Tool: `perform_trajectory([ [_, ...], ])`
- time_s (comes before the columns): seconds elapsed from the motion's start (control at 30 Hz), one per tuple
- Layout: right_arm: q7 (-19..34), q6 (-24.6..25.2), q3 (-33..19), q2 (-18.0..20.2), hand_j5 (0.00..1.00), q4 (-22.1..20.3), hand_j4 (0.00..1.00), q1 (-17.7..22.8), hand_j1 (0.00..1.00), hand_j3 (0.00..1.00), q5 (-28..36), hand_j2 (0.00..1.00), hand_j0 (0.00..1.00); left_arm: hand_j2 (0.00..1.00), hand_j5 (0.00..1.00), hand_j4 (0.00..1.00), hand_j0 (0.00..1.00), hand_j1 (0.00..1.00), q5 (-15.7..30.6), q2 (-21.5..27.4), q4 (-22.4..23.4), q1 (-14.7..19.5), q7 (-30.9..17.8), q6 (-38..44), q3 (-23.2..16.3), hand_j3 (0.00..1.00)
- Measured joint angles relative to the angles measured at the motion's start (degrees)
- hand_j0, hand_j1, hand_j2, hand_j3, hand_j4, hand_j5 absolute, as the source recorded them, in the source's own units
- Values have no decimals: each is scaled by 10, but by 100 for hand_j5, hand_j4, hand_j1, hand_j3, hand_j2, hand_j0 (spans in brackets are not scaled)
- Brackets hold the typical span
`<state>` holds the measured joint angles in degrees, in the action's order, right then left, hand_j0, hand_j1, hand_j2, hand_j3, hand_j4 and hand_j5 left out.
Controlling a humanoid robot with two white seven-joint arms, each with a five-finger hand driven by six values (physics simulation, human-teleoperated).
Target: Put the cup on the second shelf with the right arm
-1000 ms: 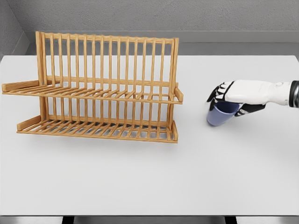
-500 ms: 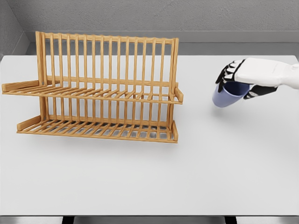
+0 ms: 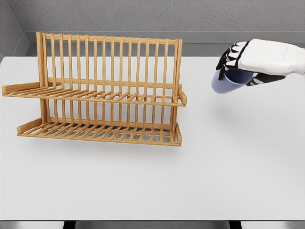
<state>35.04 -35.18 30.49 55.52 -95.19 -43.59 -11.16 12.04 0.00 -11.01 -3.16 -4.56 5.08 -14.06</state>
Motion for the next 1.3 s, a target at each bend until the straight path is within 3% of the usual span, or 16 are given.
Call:
perform_trajectory([
  [0.27,0,0,1,-14,59,-25,59,-24,59,59,1,59,59,100,100,100,100,100,0,0,0,0,0,0,0,100],
  [0.8,0,0,55,-95,59,-50,59,-79,59,59,0,59,59,100,100,100,100,100,0,0,0,0,0,0,0,100],
  [1.23,-2,1,98,-114,61,-48,61,-84,61,61,-4,61,61,100,100,100,100,100,0,0,0,0,0,0,0,100],
  [1.27,-2,1,101,-115,62,-47,62,-84,62,62,-5,62,62,100,100,100,100,100,0,0,0,0,0,0,0,100],
  [1.3,-2,1,103,-115,69,-47,69,-84,69,69,-5,69,69,100,100,100,100,100,0,0,0,0,0,0,0,100],
])
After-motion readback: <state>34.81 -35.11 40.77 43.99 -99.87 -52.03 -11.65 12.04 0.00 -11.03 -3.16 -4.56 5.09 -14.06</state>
